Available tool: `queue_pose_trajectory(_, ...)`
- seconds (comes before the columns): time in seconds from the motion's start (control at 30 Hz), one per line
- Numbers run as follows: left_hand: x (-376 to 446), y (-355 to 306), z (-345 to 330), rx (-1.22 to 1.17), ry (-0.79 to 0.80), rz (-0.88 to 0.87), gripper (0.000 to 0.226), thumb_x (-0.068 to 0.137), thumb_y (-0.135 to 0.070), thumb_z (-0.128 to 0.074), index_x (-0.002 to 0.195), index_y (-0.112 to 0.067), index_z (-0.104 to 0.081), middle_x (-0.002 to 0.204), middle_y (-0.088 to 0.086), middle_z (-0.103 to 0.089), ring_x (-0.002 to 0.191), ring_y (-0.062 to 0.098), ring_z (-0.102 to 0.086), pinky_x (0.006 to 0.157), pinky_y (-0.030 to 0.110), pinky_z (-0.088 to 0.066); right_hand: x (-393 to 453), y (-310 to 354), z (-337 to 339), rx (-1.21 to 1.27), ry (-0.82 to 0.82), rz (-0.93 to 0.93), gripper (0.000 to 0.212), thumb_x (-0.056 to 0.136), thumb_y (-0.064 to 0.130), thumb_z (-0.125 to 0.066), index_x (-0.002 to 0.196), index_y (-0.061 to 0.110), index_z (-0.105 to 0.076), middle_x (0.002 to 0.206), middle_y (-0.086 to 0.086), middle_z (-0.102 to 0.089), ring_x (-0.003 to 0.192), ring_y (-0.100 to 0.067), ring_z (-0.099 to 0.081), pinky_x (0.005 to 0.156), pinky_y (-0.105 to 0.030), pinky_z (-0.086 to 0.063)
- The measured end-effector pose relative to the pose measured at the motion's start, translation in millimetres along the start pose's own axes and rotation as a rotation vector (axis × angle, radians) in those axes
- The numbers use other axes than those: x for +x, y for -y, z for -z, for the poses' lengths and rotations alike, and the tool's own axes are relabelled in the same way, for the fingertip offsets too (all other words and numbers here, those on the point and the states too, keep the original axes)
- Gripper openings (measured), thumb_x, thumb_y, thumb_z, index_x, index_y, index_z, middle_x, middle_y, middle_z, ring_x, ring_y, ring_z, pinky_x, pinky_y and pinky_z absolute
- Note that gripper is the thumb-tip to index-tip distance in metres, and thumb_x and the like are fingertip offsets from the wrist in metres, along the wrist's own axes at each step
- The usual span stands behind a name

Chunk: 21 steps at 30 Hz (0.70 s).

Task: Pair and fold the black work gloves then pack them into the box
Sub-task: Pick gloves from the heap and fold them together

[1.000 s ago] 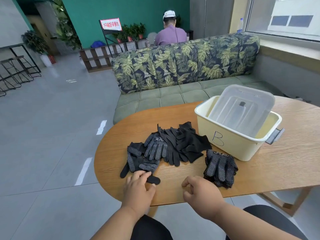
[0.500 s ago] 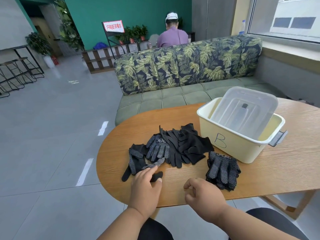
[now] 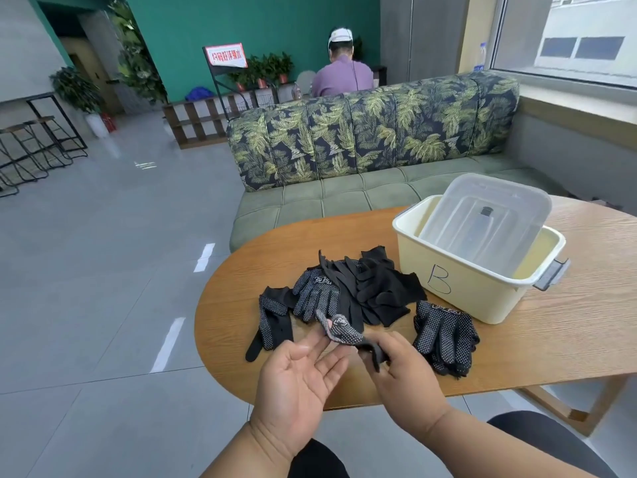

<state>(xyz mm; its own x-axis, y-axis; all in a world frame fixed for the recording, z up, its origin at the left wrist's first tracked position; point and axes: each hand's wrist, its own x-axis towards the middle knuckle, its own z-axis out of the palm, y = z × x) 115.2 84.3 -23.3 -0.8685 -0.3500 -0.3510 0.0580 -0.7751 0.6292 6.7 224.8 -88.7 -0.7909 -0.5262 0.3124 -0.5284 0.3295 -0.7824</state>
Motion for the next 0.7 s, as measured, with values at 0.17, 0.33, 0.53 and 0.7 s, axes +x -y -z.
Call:
queue_pose_trajectory(0.17, 1.9, -4.5, 15.3, 0.200, -0.211, -0.094, 0.038, 0.101, -0.023, -0.045, 0.134, -0.016, -0.064, 0.129, 0.011, -0.072, 0.117, 0.032, -0.070, 0.104, 0.044, -0.050, 5.9, 9.6, 11.5, -0.006, 0.073, -0.096, 0.024, 0.101, 0.025, -0.061, 0.078, 0.031, -0.058, 0.087, 0.013, -0.054, 0.084, -0.009, -0.055, 0.074, -0.032, -0.047)
queue_pose_trajectory(0.33, 5.2, -18.6, 38.2, 0.497, -0.440, -0.235, 0.024, 0.105, -0.024, -0.052, 0.122, -0.027, -0.069, 0.114, 0.002, -0.076, 0.111, 0.018, -0.070, 0.101, 0.037, -0.051, 22.3, 51.4, 11.9, 0.193, 0.416, -0.294, 0.029, 0.108, 0.029, -0.046, 0.091, 0.025, -0.069, 0.089, 0.005, -0.071, 0.090, -0.013, -0.065, 0.091, -0.039, -0.052)
queue_pose_trajectory(0.53, 11.3, -41.6, 68.5, 0.757, -0.601, -0.297, 0.022, 0.103, -0.019, -0.052, 0.108, -0.031, -0.070, 0.113, -0.006, -0.070, 0.108, 0.011, -0.062, 0.090, 0.035, -0.046, 43.7, 80.2, 5.0, 0.671, 0.366, -0.614, 0.030, 0.110, 0.034, -0.041, 0.114, 0.018, -0.067, 0.106, -0.007, -0.078, 0.089, -0.024, -0.078, 0.089, -0.042, -0.062)
queue_pose_trajectory(0.7, 23.8, -52.1, 84.4, 1.059, -0.552, -0.266, 0.020, 0.099, -0.027, -0.055, 0.111, -0.038, -0.068, 0.121, -0.010, -0.065, 0.109, 0.011, -0.058, 0.094, 0.038, -0.049, 32.8, 30.4, -0.1, 0.339, 0.388, -0.753, 0.021, 0.105, 0.030, -0.049, 0.110, 0.015, -0.063, 0.080, -0.009, -0.074, 0.060, -0.022, -0.066, 0.057, -0.029, -0.051)
